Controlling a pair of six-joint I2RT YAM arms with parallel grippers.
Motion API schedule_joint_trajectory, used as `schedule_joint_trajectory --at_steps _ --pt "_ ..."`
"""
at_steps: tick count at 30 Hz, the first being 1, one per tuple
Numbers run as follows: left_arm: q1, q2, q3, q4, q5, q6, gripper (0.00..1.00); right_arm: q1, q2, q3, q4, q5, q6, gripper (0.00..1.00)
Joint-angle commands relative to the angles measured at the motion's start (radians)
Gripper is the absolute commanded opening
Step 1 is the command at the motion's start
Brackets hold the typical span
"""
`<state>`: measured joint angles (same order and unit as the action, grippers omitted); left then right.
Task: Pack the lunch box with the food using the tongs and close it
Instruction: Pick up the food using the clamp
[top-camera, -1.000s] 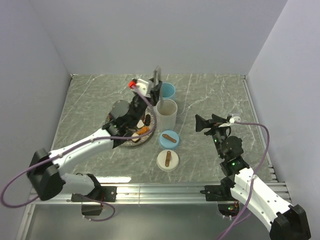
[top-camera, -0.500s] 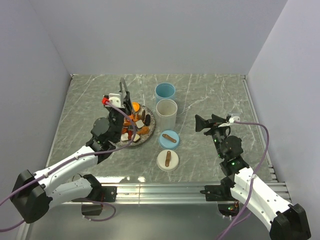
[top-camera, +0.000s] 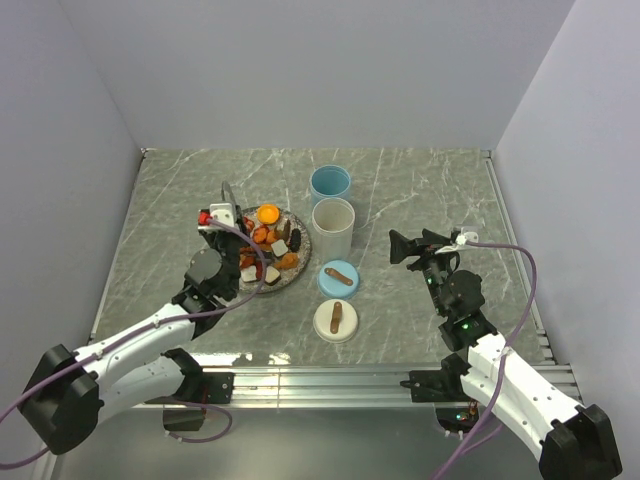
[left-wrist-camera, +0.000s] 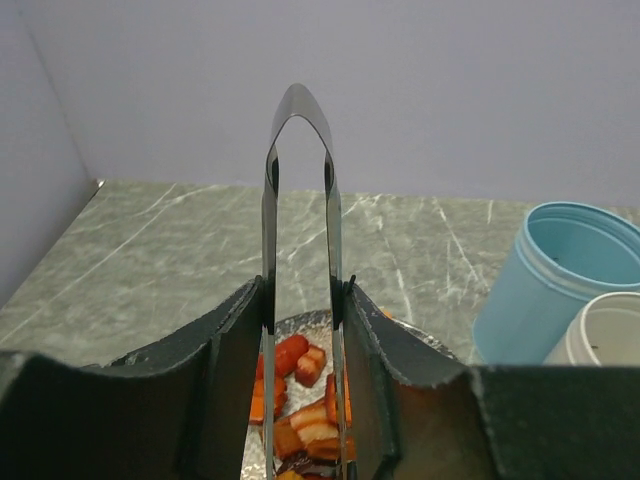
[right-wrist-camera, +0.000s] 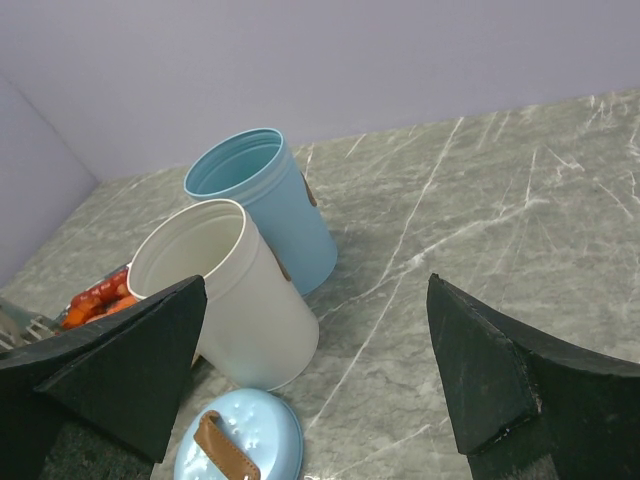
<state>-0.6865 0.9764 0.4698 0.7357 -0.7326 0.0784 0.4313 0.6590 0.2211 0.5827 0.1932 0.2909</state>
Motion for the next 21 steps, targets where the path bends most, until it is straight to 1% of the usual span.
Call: schedule_joint_trajectory --at_steps 1,8,9,10,21 --pt "0.011 -0.042 -0.028 0.037 -0.054 -0.04 0.42 -0.008 0.002 0.001 0.031 0.0 -0.007 0.97" --pt "0.044 -0.07 -0.057 0.002 -0.05 -0.071 0.42 -0.006 0.001 0.001 0.031 0.003 -0.007 0.98" --pt "0.045 -0.07 -0.056 -0.005 -0.047 -0.072 0.42 -0.006 0.002 0.0 0.029 0.003 -0.007 0.97" --pt "0.047 -0.07 -0.056 -0.019 -0.044 -0.112 0.42 -0.008 0.002 0.001 0.029 0.003 -0.007 0.97" --pt "0.05 -0.039 -0.02 -0.147 0.019 -0.166 0.38 -0.006 -0.002 -0.002 0.029 0.005 -0.007 0.98"
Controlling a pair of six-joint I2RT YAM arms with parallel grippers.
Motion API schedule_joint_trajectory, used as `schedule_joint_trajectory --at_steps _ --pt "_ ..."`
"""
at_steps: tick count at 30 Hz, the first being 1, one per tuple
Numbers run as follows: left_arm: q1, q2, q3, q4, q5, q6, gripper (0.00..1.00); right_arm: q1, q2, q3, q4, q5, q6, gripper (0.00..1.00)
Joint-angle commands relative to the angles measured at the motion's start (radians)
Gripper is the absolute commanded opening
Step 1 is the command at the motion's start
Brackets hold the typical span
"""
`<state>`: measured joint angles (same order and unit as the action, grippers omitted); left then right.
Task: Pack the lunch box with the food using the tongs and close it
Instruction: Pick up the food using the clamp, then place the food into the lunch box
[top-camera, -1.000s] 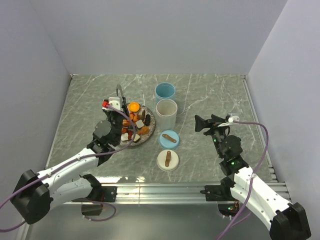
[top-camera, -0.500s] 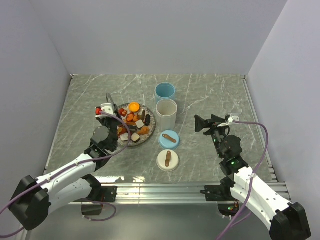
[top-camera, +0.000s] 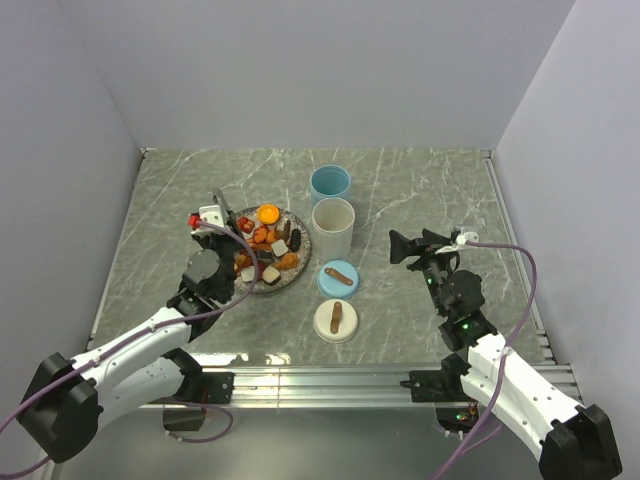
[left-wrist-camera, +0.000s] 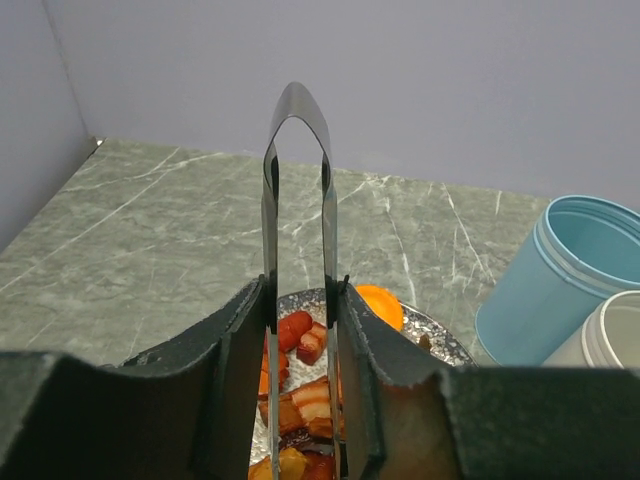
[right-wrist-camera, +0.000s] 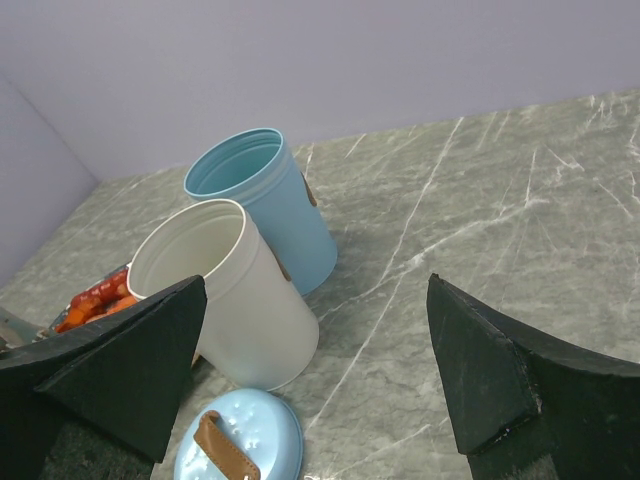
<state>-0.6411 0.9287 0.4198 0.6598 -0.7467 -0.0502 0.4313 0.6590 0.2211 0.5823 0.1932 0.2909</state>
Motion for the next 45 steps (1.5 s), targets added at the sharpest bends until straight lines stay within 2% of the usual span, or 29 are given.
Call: schedule_joint_trajectory --at_steps 1,4,7,13,23,30,36,45 --pt "0.004 0.007 0.031 -0.077 0.035 -0.042 0.35 -0.006 -0.002 -0.002 0.03 0.005 -0.007 0.97" --pt "0.004 0.004 0.033 -0.081 0.041 -0.037 0.28 -0.006 0.001 -0.002 0.03 0.003 -0.007 0.98" --pt "0.004 -0.004 0.043 -0.085 0.053 -0.03 0.16 -0.006 0.004 0.001 0.03 0.003 -0.007 0.97" --pt "0.004 -0.044 0.074 -0.109 0.072 -0.01 0.09 -0.006 0.001 -0.002 0.03 0.005 -0.007 0.97" --pt "0.003 -0.111 0.123 -0.14 0.113 0.006 0.06 -0.006 -0.001 0.0 0.028 0.008 -0.006 0.98" --pt "0.003 -0.107 0.212 -0.158 0.174 0.027 0.06 -0.006 -0.001 0.001 0.028 0.006 -0.006 0.97" --pt "0.003 -0.051 0.327 -0.163 0.294 0.026 0.06 -0.006 -0.004 0.0 0.027 0.011 -0.006 0.97" --pt "-0.04 0.114 0.528 -0.161 0.492 0.001 0.06 -0.006 -0.013 -0.003 0.025 0.031 -0.004 0.97"
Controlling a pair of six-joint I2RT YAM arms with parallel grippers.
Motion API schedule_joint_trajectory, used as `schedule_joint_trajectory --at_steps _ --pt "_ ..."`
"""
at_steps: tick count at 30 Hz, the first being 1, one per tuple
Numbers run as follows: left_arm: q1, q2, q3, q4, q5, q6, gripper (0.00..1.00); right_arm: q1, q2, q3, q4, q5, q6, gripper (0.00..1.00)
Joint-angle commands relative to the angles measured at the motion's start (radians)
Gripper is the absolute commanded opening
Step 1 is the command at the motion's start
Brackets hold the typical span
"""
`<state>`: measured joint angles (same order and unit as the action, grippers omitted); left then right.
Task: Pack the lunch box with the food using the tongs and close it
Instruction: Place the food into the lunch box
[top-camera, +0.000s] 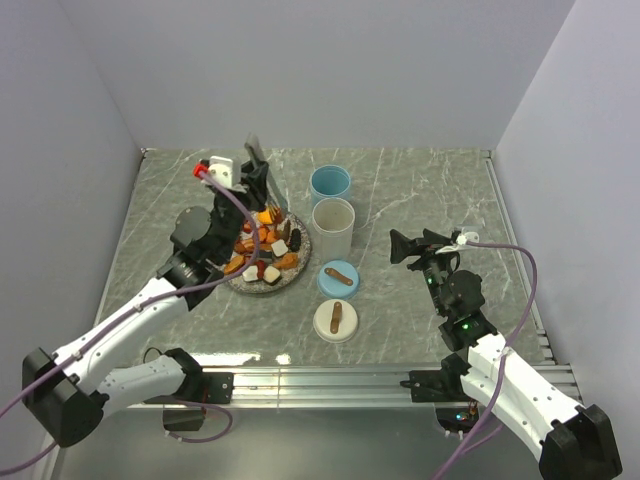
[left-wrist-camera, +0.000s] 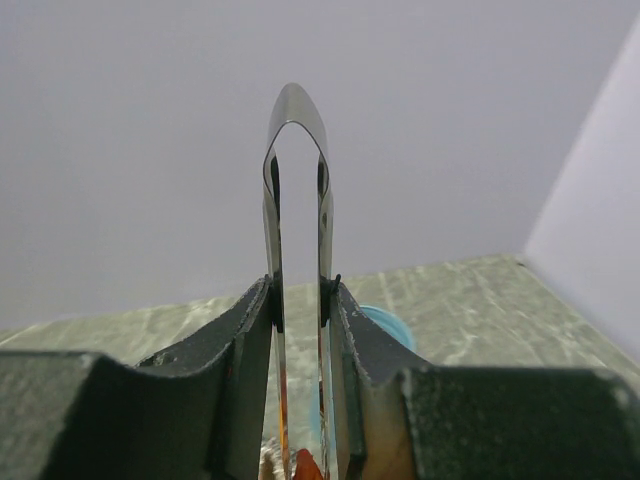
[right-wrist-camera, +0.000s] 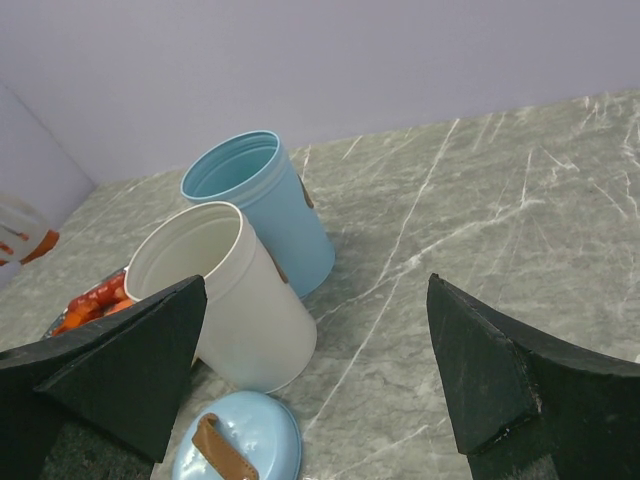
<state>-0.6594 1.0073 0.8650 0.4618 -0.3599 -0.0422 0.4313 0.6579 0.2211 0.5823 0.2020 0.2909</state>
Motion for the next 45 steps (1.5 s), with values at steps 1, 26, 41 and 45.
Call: schedule_joint_trajectory --at_steps 1,26,41,45 --pt "-0.037 0.068 0.098 0.037 0.117 -0.007 0.06 -0.006 -0.014 -0.003 0.025 0.022 -0.004 0.97" --pt "-0.155 0.419 0.356 0.104 0.184 0.031 0.08 -0.008 -0.017 -0.008 0.027 0.024 -0.004 0.98" --pt "-0.155 0.418 0.35 0.121 0.164 0.071 0.41 -0.006 -0.004 -0.005 0.031 0.02 -0.006 0.97" --pt "-0.155 0.418 0.347 0.126 0.162 0.073 0.41 -0.006 -0.004 -0.005 0.031 0.02 -0.006 0.98"
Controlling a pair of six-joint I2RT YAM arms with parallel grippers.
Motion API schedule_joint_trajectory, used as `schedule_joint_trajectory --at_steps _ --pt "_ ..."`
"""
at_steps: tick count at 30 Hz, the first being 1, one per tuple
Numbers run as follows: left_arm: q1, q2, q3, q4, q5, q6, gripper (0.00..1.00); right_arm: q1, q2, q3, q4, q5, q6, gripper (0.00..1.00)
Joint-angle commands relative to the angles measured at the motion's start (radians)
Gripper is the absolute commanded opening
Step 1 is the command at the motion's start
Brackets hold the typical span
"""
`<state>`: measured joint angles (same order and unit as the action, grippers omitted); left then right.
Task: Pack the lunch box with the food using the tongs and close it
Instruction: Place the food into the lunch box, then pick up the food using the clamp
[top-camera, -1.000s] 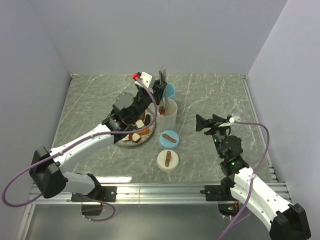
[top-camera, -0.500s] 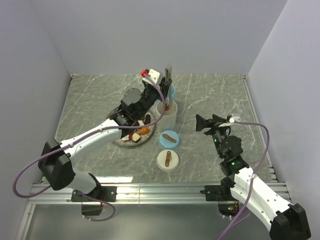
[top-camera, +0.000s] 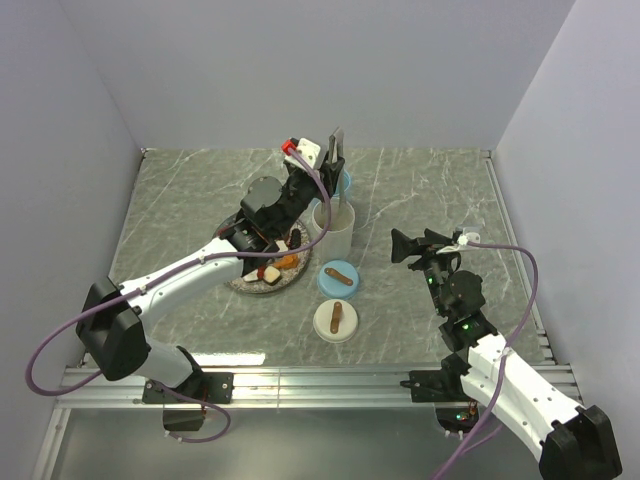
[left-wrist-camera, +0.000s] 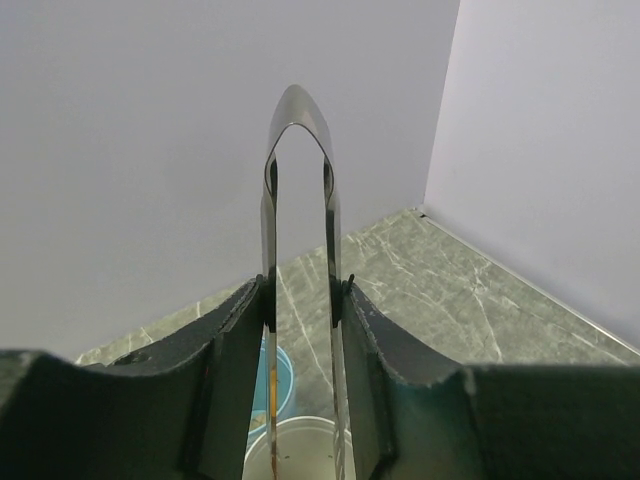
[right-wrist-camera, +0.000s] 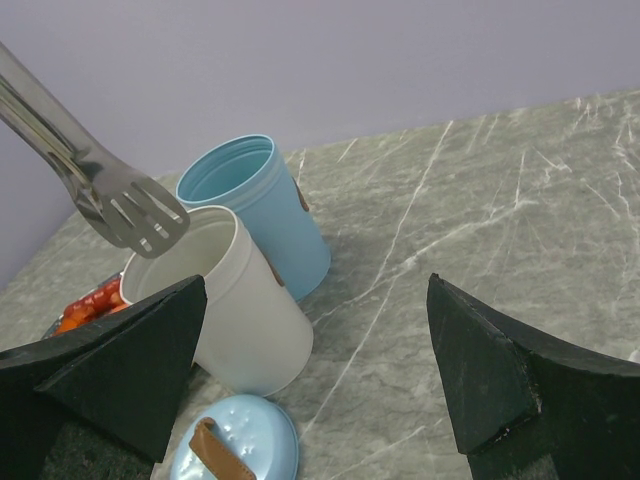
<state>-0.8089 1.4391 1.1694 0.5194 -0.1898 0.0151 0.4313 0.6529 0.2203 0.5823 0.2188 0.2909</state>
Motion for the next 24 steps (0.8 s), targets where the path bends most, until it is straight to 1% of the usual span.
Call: schedule_joint_trajectory --at_steps 1,4,7,8,11,12,17,19,24 --pt "-0.006 -0.017 0.036 0.071 -0.011 0.014 0.41 -0.006 0.002 -0.004 0.031 0.004 -0.006 0.98" --pt "-0.006 -0.04 0.029 0.065 -0.031 0.031 0.4 -0.006 0.004 -0.003 0.031 0.004 -0.006 0.97" --pt "-0.006 -0.092 0.0 0.062 -0.082 0.052 0.39 -0.006 0.002 -0.004 0.033 0.005 -0.006 0.97" --pt "-0.006 -0.129 -0.013 0.068 -0.121 0.069 0.39 -0.006 0.002 -0.004 0.033 0.004 -0.006 0.98" --pt "-0.006 -0.193 -0.089 0.099 -0.19 0.103 0.39 -0.006 0.001 -0.006 0.031 0.004 -0.006 0.97" --pt "-0.006 -0.242 -0.132 0.117 -0.233 0.109 0.38 -0.006 -0.001 -0.006 0.031 0.002 -0.006 0.97" --pt "-0.003 -0.373 -0.266 0.154 -0.358 0.137 0.39 -0.006 0.001 -0.004 0.031 0.004 -0.006 0.97" --pt "-0.001 -0.393 -0.336 0.18 -0.408 0.137 0.39 -0.006 0.002 -0.004 0.031 0.002 -0.006 0.97" --pt "-0.001 -0.41 -0.497 0.267 -0.479 0.121 0.39 -0.006 0.005 -0.002 0.03 0.001 -0.006 0.98"
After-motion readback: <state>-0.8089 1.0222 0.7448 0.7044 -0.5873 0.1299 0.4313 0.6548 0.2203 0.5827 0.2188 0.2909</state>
